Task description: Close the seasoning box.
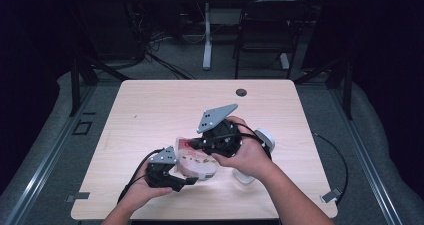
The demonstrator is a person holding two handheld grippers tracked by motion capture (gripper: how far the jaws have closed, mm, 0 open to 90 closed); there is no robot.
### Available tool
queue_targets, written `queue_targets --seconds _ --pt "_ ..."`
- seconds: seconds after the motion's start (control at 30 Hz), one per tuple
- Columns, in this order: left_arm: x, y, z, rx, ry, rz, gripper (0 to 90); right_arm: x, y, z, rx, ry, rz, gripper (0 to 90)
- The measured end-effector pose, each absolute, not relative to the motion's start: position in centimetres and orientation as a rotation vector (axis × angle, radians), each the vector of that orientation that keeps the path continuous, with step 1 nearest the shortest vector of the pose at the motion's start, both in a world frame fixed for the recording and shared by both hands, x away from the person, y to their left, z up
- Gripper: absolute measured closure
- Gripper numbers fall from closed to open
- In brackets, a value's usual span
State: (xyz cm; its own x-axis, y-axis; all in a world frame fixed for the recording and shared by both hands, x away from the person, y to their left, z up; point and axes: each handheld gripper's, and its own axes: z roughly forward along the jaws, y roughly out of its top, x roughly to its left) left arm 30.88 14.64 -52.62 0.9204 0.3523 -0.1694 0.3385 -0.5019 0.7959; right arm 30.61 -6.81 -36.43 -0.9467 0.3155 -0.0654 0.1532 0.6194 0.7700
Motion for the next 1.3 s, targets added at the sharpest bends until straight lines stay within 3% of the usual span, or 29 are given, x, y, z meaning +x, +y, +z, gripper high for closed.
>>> queue_targets --seconds 0.7,1.03,1.17,1.3 --pt "31.07 14.78 -53.39 2.101 0.494 0.002 36.3 30.39 -6.73 -36.19 0.373 2.644 1.228 90.0" --pt "31.13 14.96 -53.48 2.106 0.474 -0.034 45.8 30.35 -6.65 -36.25 0.359 2.658 1.231 90.0" --pt "31.08 15.00 -53.46 2.104 0.463 -0.036 54.8 30.36 -6.76 -36.26 0.352 2.664 1.237 90.0" --pt "31.02 14.98 -53.42 2.109 0.455 -0.030 55.6 30.37 -6.96 -36.20 0.339 2.668 1.244 90.0"
